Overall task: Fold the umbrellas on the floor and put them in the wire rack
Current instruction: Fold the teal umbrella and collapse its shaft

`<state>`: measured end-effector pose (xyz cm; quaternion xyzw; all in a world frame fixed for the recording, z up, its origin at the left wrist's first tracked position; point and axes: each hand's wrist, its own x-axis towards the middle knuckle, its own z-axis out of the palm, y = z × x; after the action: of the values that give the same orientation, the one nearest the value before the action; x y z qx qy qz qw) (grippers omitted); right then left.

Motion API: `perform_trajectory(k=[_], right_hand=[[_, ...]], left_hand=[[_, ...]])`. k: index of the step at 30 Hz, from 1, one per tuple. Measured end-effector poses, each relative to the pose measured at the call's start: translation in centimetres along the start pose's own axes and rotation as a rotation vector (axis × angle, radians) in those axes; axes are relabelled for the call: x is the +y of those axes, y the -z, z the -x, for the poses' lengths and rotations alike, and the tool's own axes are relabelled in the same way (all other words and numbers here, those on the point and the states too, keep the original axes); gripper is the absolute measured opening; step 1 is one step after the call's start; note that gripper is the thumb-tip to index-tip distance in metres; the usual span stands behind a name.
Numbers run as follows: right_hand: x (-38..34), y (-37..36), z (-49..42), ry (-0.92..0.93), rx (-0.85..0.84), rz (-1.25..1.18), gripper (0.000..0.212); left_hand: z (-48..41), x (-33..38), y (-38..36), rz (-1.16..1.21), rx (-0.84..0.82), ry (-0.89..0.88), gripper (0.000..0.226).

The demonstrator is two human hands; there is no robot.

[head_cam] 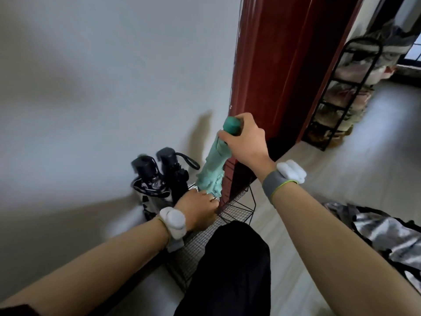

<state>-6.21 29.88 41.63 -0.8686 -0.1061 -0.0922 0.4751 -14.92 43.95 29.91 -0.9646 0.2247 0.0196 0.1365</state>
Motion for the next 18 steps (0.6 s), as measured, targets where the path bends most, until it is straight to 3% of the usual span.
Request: perform_trajectory(k=[6, 11, 18], right_hand=[[-1.6, -4.2, 0.5, 0.063, -0.152, 0.124, 0.054], [-0.8, -6.3, 1.2, 0.021, -0.232, 0.19, 0.05], [-0.6, -7.6, 1.0, 0.044, -0.276, 0.265, 0.045]], left_hand=[[2.6, -1.9, -5.0, -0.006, 0.237, -0.062, 0.036], [2.7, -1.3, -4.8, -0.089, 0.138, -0.113, 0.042], [2.5, -0.8, -3.8, -0.162, -0.031, -0.082, 0.023]])
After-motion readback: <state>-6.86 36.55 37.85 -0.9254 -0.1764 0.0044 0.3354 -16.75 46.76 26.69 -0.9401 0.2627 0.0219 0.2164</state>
